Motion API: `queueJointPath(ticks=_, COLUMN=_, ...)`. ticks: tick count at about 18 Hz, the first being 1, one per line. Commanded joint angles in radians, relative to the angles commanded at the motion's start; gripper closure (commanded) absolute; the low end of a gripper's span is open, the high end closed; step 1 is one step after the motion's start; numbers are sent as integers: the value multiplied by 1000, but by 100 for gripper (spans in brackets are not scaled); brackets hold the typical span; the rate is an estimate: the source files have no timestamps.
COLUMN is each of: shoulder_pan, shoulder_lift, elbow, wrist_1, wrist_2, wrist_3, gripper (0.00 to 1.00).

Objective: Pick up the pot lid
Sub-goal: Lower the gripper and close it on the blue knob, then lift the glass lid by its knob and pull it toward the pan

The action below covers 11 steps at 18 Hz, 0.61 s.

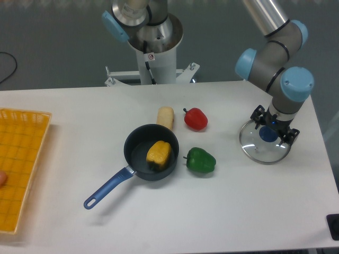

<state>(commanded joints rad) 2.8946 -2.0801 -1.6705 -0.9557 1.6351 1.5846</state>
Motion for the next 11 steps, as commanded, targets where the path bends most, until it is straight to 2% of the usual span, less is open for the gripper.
queueJointPath(ticks=3, shoulder_pan=0, shoulder_lift=0, elbow=9, wrist_1=-5, wrist_2=5, wrist_3=-3, gripper=28)
queueJointPath(ticks=9, shoulder_pan=-3, shoulder_lift=0, elbow=9, wrist_1=-8, wrist_2=6, wrist_3=-8, gripper=38)
queueJointPath(ticks=11, shoulder_pan=-5, shoulder_lift=0, elbow=11, wrist_1=-8, wrist_2=6, wrist_3=-8, gripper=38)
